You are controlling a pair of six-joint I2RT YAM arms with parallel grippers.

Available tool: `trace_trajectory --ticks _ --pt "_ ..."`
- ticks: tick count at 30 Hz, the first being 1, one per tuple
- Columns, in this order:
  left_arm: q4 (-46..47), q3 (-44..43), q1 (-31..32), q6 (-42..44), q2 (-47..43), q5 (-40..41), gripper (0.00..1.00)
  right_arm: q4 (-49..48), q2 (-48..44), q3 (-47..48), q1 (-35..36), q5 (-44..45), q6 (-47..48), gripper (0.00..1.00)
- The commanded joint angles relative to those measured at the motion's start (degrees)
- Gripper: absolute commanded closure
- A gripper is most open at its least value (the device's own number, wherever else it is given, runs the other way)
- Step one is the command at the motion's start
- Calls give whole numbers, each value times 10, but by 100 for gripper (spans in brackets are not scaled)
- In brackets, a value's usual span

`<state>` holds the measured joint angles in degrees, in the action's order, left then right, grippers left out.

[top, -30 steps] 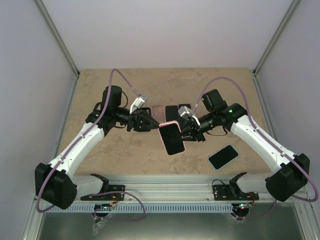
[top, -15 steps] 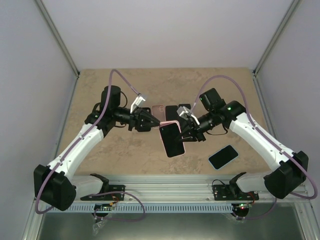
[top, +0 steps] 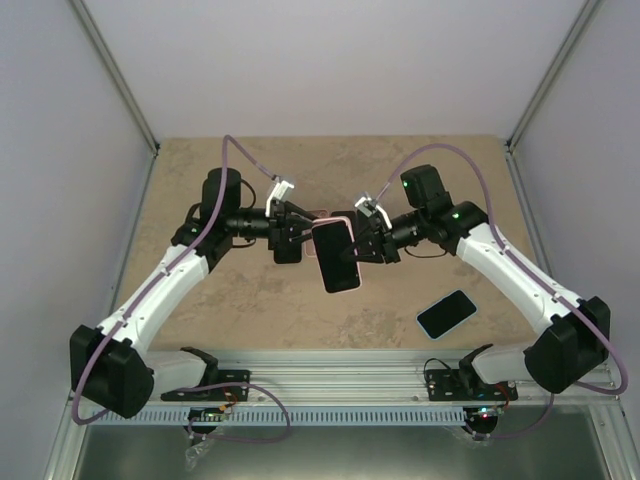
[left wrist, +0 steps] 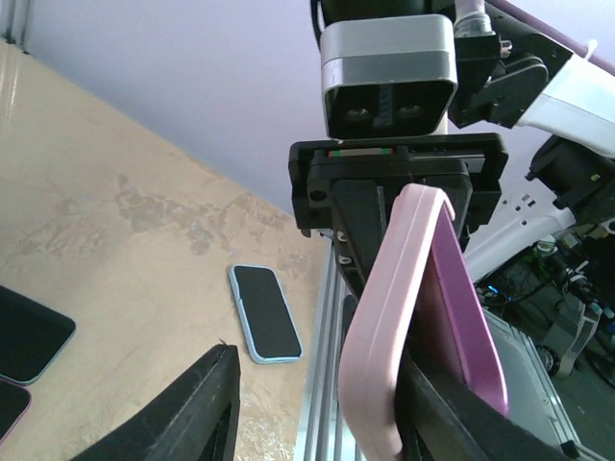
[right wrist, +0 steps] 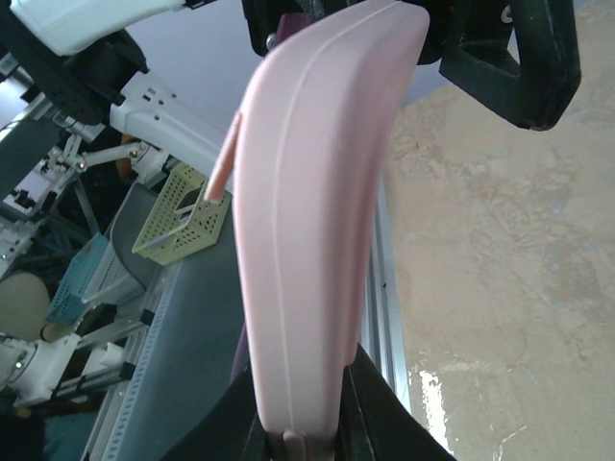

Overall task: Take the phone out of the phone case
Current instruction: Remove the phone case from the phone.

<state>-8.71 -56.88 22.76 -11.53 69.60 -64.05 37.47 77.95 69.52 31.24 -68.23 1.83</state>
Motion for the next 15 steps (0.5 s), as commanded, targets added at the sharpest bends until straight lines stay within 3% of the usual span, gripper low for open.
trace_trajectory --ticks 1,4,15 --pt "-17 37 10 -4 12 8 53 -163 -22 16 -10 -74 -58 100" --pt "-1 49 9 -21 4 -18 48 -189 -19 19 -24 -84 -79 99" --pt "39 86 8 -51 -17 -19 46 -333 -13 12 -45 -103 -222 99"
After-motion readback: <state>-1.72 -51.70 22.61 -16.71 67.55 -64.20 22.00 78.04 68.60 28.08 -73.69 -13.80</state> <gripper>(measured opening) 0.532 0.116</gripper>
